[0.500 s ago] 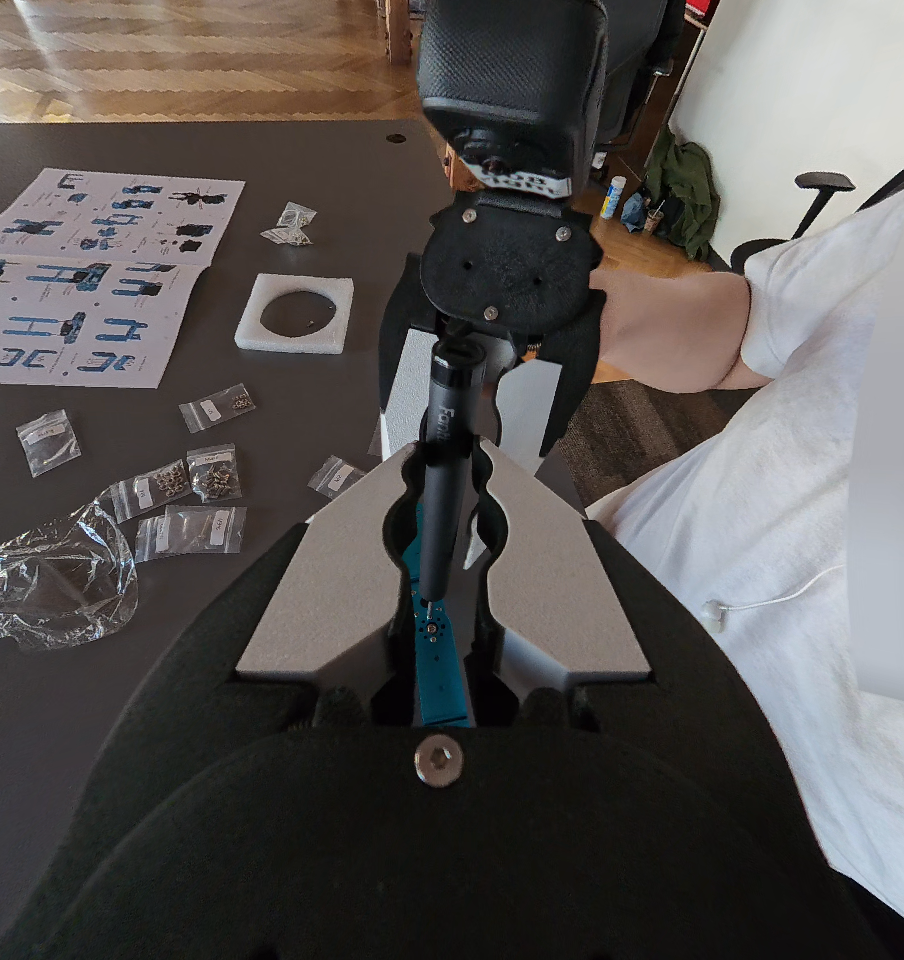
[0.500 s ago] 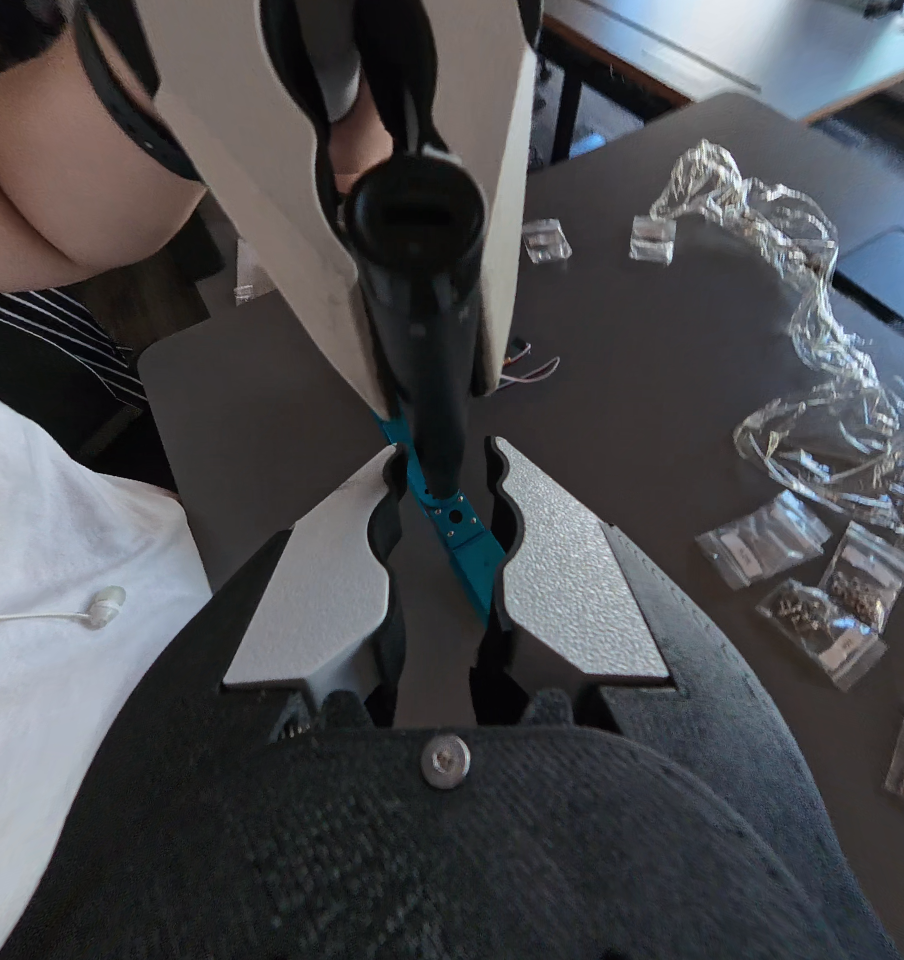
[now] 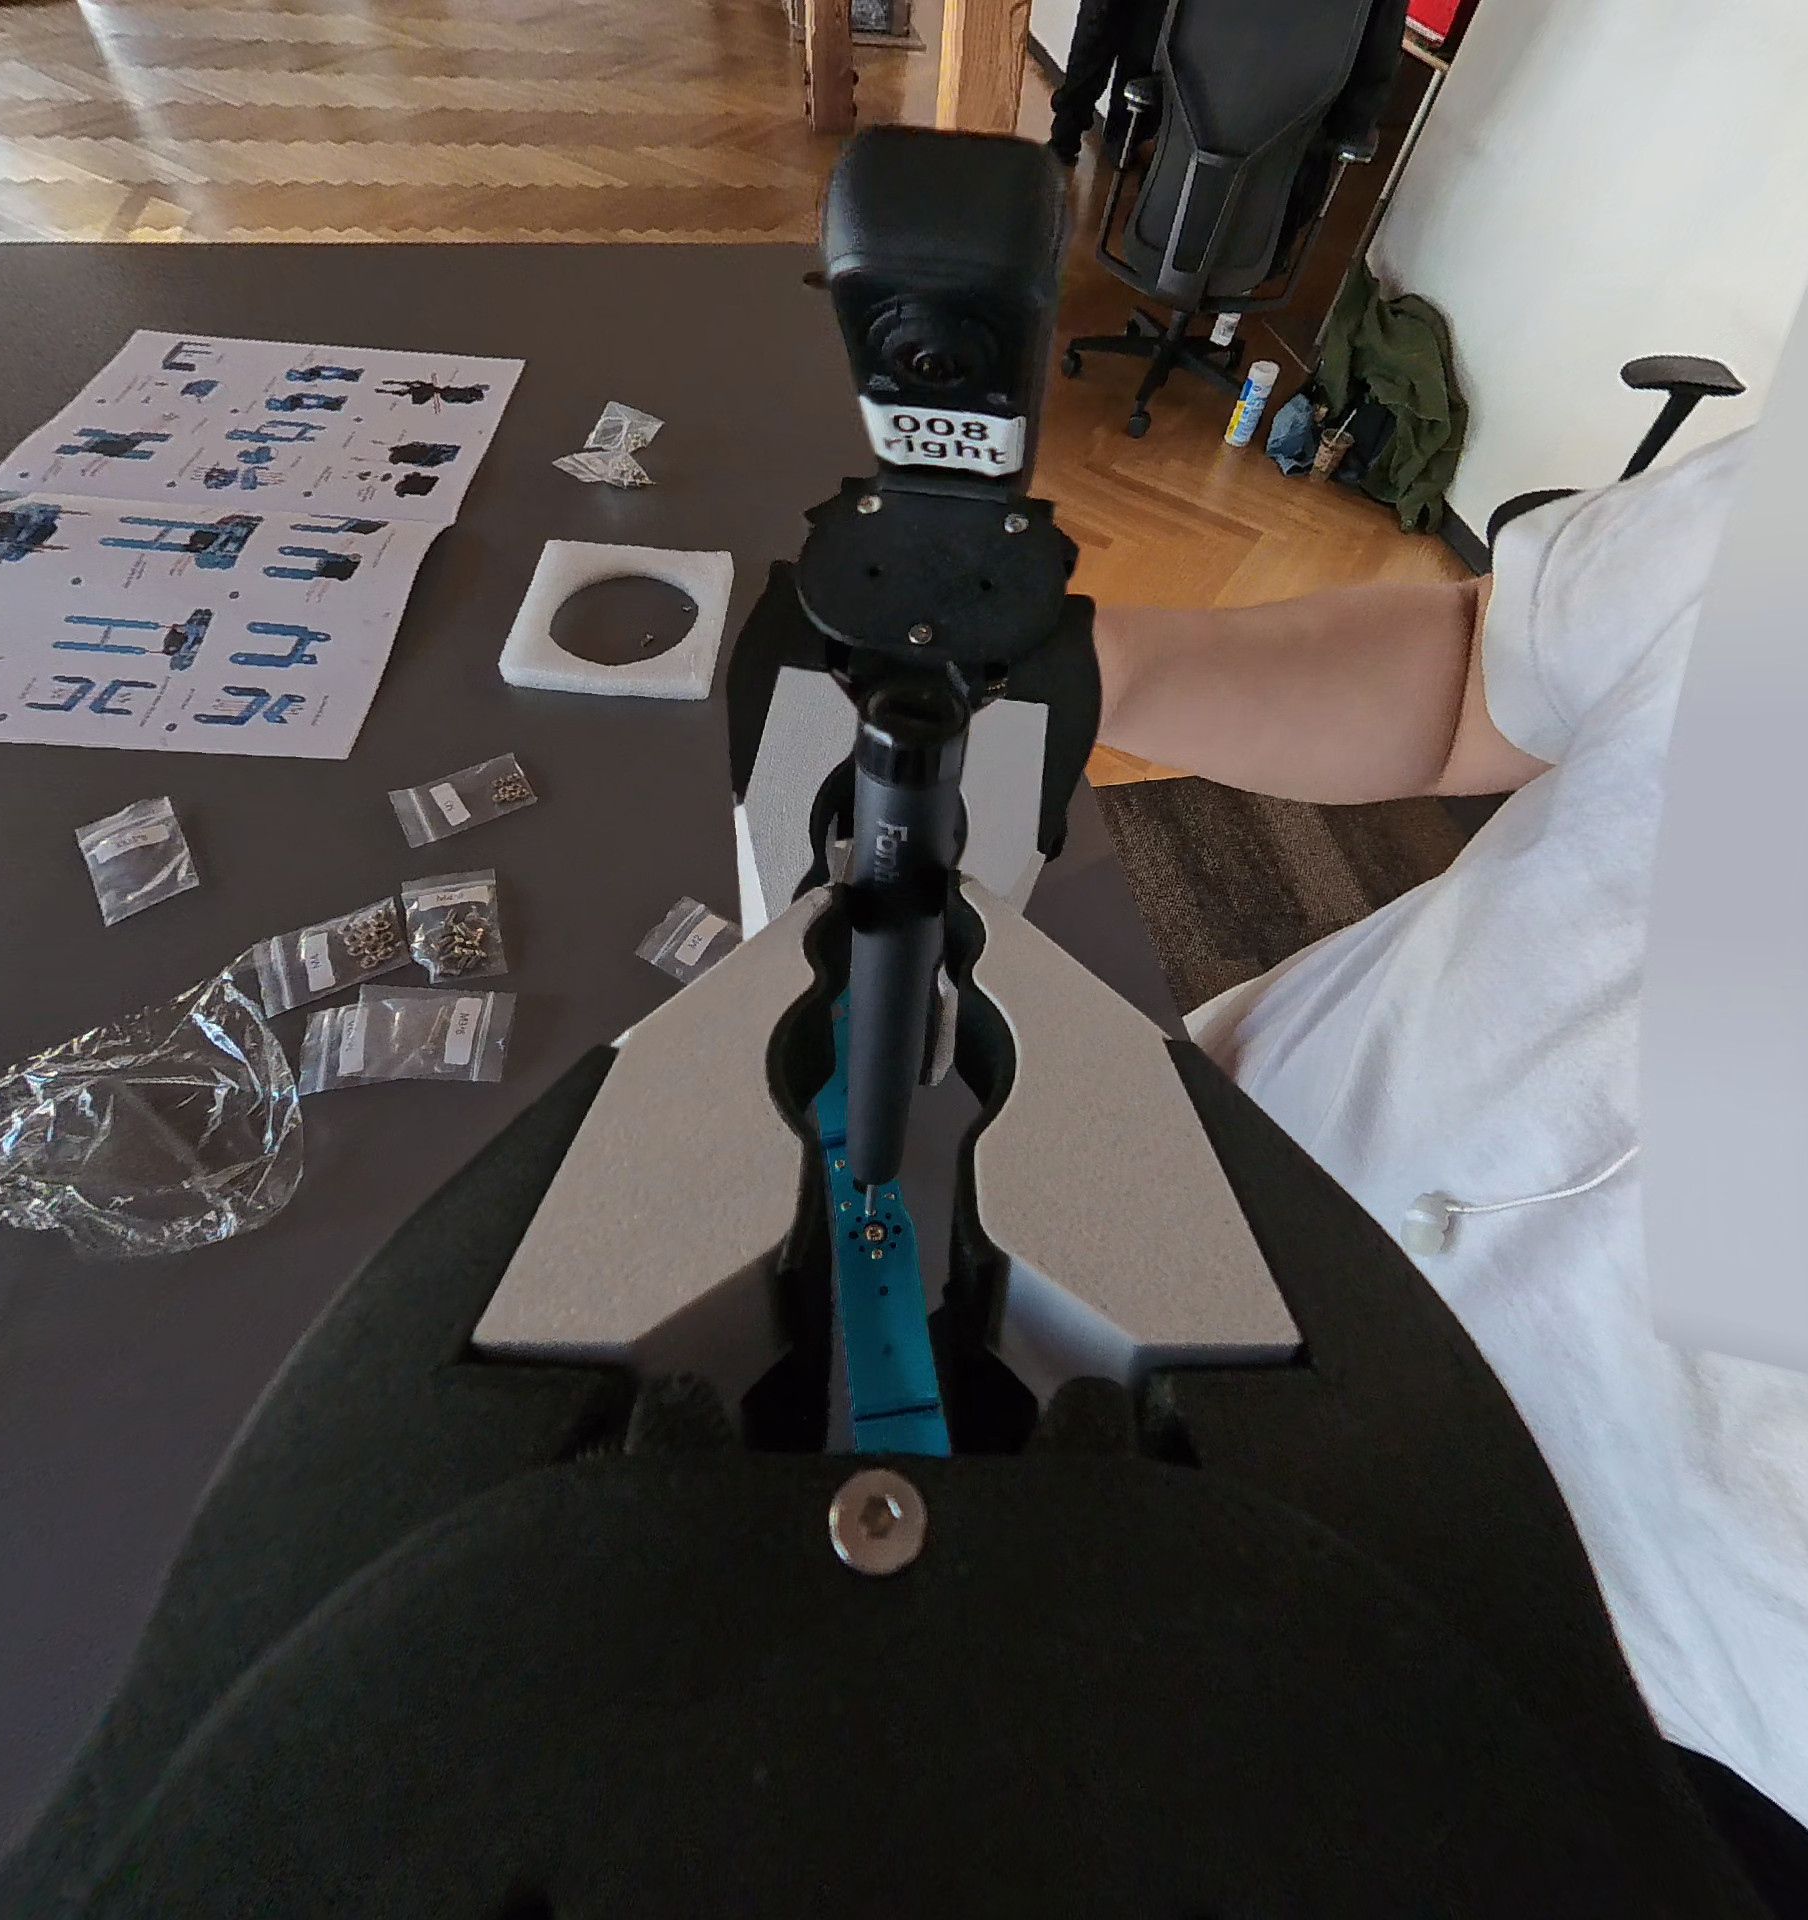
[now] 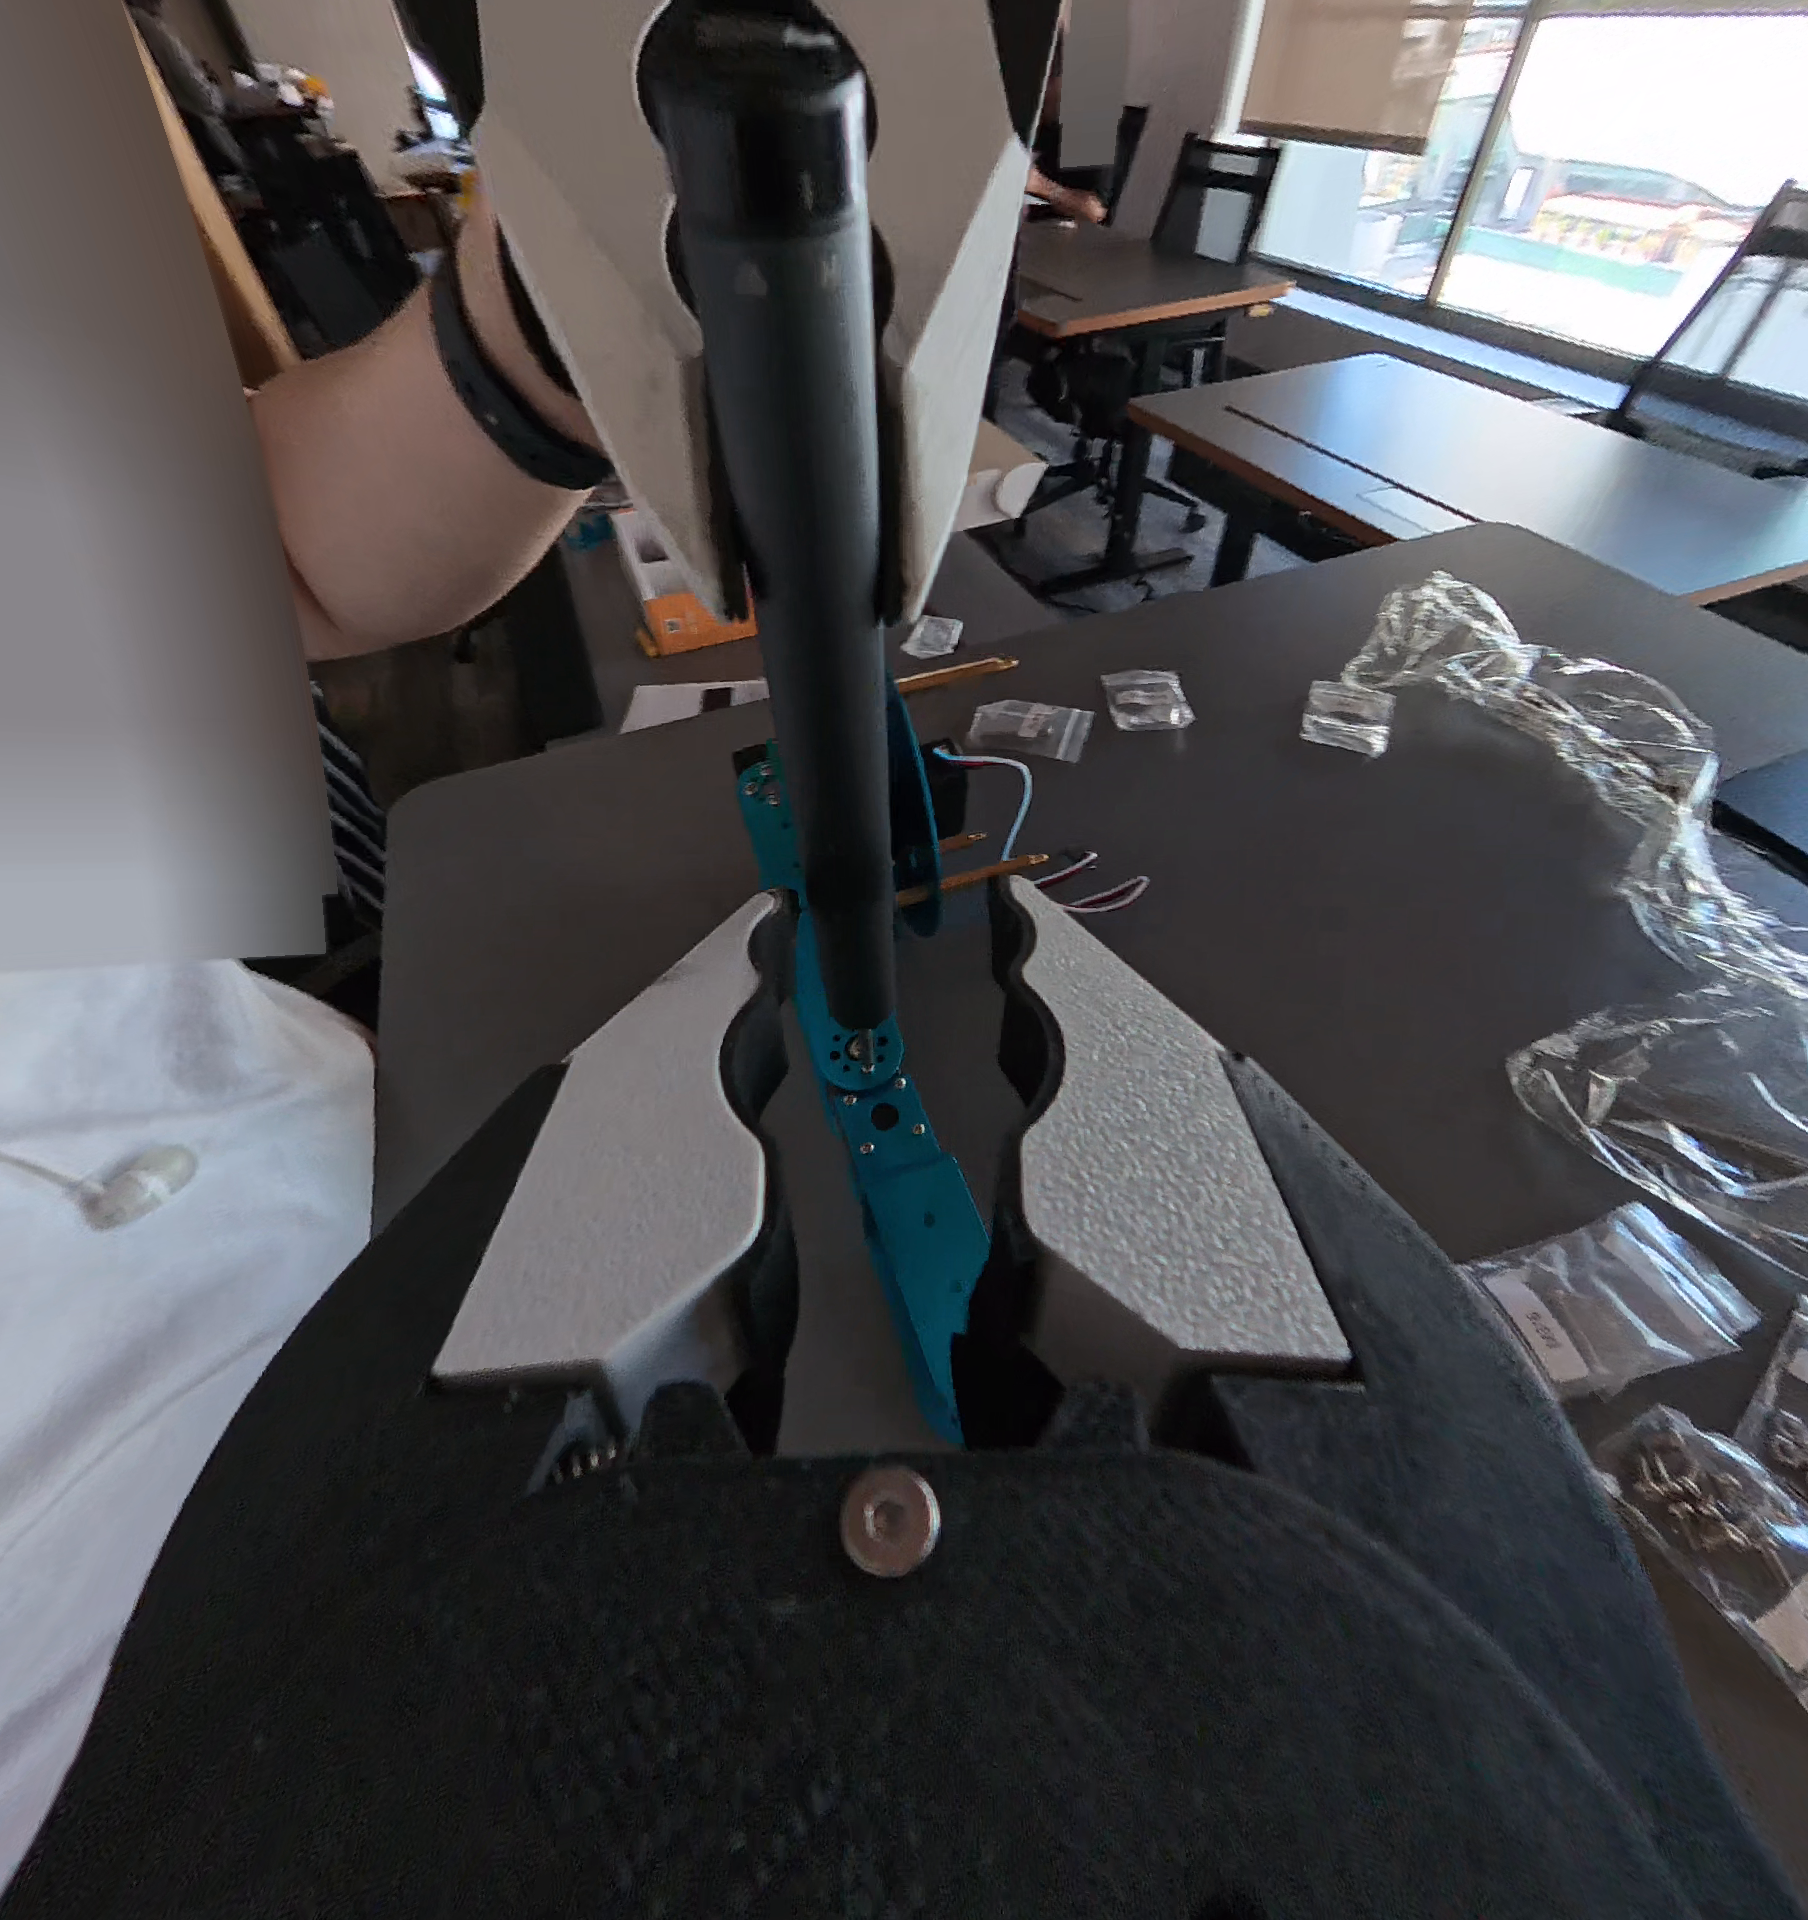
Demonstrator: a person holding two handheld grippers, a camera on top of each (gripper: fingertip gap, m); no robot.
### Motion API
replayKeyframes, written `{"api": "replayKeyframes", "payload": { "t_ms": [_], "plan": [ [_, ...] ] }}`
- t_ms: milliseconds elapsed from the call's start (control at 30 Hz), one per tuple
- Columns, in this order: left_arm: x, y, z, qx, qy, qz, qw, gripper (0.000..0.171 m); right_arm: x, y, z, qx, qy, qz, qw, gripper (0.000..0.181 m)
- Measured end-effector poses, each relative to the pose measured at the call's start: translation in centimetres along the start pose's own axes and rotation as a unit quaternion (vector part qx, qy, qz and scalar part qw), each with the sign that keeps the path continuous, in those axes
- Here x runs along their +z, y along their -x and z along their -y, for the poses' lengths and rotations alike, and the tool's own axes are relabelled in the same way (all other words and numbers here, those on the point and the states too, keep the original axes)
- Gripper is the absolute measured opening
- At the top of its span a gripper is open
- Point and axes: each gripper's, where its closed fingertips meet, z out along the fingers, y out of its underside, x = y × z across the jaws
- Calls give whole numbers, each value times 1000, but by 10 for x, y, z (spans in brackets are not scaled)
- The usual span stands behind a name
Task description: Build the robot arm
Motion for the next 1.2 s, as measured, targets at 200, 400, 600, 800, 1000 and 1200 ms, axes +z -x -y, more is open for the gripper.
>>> {"api": "replayKeyframes", "payload": {
  "t_ms": [200, 400, 600, 800, 1000, 1200],
  "plan": [
    [-1, 2, 0, -8, -8, 1, 1000, 16, 8, 7, 3, 3, -21, -100, 995, 49],
    [-2, 2, 0, -8, -5, 0, 1000, 16, 10, 3, 13, 25, -41, -131, 990, 18],
    [-3, -3, 0, -3, -2, -6, 1000, 27, 11, 5, 13, 27, -27, -116, 992, 17],
    [4, -4, 1, 10, 11, 4, 1000, 27, 11, 3, 12, 32, -27, -113, 993, 17],
    [4, 0, 0, 16, 5, 24, 1000, 16, 11, 5, 12, 20, -18, -119, 993, 18],
    [2, -1, 0, 0, -5, 38, 999, 16, 12, 7, 12, 30, -18, -122, 992, 17]
  ]
}}
